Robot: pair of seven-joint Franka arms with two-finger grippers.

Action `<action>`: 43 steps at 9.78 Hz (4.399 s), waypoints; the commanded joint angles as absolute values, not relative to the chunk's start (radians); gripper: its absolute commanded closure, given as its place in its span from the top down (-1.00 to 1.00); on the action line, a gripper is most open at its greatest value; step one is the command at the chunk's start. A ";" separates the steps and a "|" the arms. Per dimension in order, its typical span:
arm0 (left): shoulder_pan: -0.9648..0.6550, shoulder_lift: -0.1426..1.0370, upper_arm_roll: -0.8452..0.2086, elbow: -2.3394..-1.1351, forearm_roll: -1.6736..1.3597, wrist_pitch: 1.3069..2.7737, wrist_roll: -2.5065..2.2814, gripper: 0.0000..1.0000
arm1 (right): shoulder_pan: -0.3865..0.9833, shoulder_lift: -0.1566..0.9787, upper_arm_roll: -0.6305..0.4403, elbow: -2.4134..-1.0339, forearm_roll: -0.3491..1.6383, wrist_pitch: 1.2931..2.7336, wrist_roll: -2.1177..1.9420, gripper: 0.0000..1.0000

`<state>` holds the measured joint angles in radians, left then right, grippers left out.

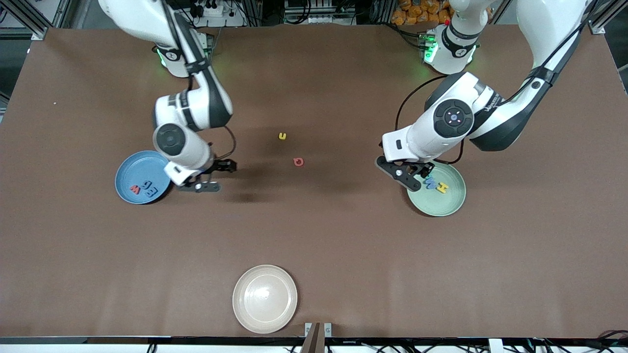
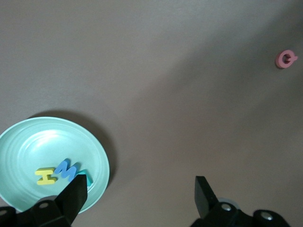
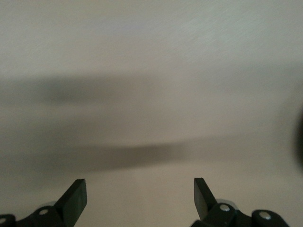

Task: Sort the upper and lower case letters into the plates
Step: 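Reach the right gripper to the yellow n letter, then lower the right gripper onto the yellow n and close it, then drop the n on the blue plate while the left gripper reaches the Q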

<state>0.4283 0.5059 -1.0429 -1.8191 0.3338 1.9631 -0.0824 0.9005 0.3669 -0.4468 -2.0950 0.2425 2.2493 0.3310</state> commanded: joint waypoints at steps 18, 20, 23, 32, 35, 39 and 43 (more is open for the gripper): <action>0.423 0.509 -1.037 -1.795 0.330 1.960 -0.101 1.00 | 1.330 0.463 -0.431 -2.232 0.482 2.563 0.624 1.00; 0.422 0.509 -1.037 -1.795 0.330 1.960 -0.101 1.00 | 1.341 0.463 -0.430 -2.246 0.500 2.583 0.624 1.00; 0.422 0.509 -1.037 -1.795 0.328 1.962 -0.101 1.00 | 1.341 0.463 -0.431 -2.247 0.500 2.586 0.624 1.00; 0.420 0.511 -1.037 -1.784 0.325 1.960 -0.101 1.00 | 1.342 0.445 -0.443 -2.264 0.502 2.638 0.612 -1.00; 0.419 0.511 -1.037 -1.784 0.325 1.960 -0.101 1.00 | 1.330 0.425 -0.615 -2.255 0.500 2.625 0.441 -1.00; 0.417 0.514 -1.037 -1.783 0.327 1.962 -0.101 1.00 | 1.258 0.426 -0.742 -2.253 0.500 2.599 0.196 -1.00; 0.269 0.581 -0.976 -1.737 0.330 2.052 -0.201 1.00 | 1.184 0.426 -0.999 -2.253 0.500 2.397 -0.153 -1.00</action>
